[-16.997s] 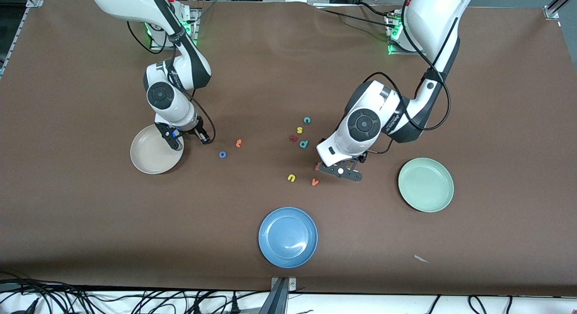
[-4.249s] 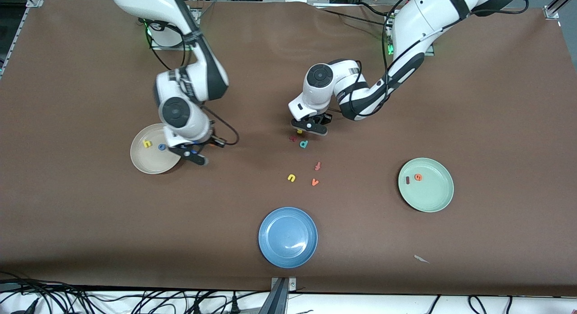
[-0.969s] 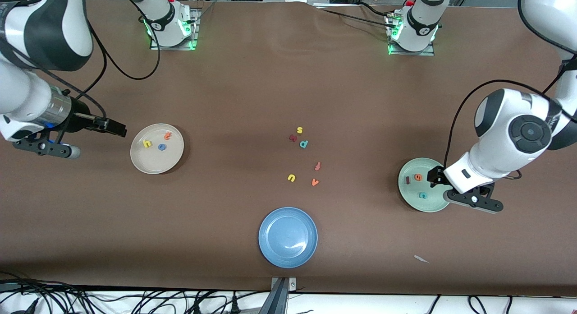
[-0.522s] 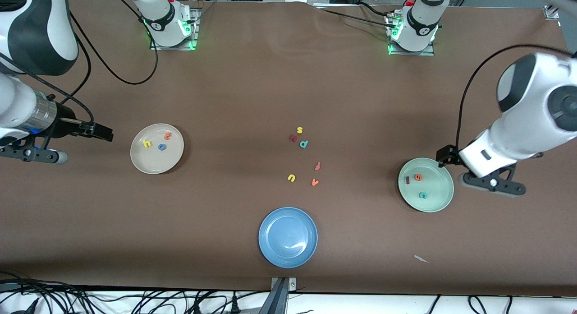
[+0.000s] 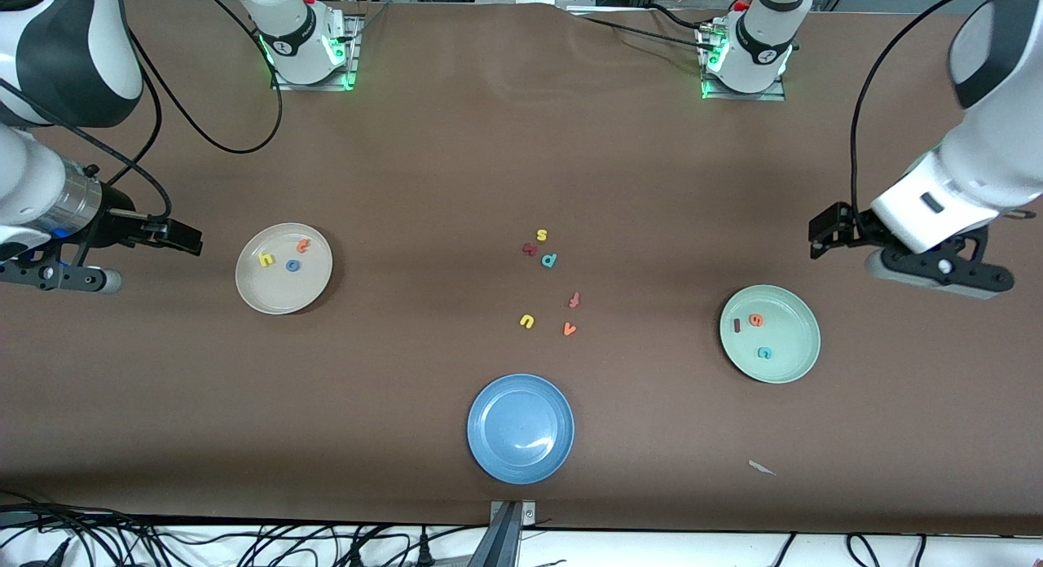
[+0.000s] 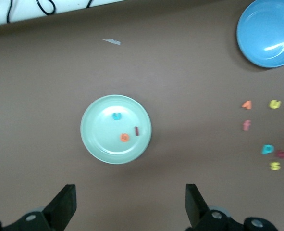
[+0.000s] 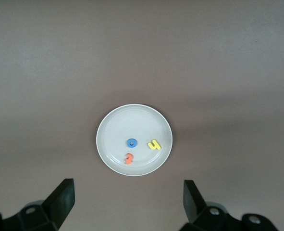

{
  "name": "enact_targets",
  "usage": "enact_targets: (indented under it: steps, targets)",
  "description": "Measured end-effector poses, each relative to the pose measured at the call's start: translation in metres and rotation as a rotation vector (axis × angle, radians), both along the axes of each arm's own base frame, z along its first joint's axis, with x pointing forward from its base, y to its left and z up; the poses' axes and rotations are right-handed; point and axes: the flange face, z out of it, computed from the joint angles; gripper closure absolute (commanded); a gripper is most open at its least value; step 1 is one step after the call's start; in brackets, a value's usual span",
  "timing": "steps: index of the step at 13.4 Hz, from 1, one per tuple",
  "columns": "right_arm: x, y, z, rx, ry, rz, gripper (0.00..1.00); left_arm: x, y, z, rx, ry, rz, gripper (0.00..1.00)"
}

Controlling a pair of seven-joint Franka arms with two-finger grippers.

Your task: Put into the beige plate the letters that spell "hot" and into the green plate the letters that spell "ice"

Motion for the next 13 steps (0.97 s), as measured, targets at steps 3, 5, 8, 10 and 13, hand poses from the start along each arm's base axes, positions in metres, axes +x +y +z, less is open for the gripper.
enact_targets:
  steps: [3,5,8,10,13]
  targets:
    - [0.001,-0.002,-0.001,0.0,0.001,-0.003,0.0,-0.02,0.023,0.029,-0.004,0.013,0.057,0.0]
    - [0.001,-0.005,-0.001,0.0,-0.001,-0.008,0.0,-0.031,0.019,0.041,0.024,0.011,0.054,0.0]
    - [0.003,-0.023,0.0,0.002,-0.014,-0.038,0.0,-0.051,-0.003,0.049,0.041,0.005,0.016,0.0]
    - [0.005,-0.04,-0.002,0.004,-0.017,-0.063,0.0,-0.07,-0.008,0.047,0.049,0.019,0.004,0.0]
    - [0.006,-0.045,0.003,0.005,-0.03,-0.069,0.0,-0.081,-0.006,0.038,0.055,0.039,-0.012,0.0]
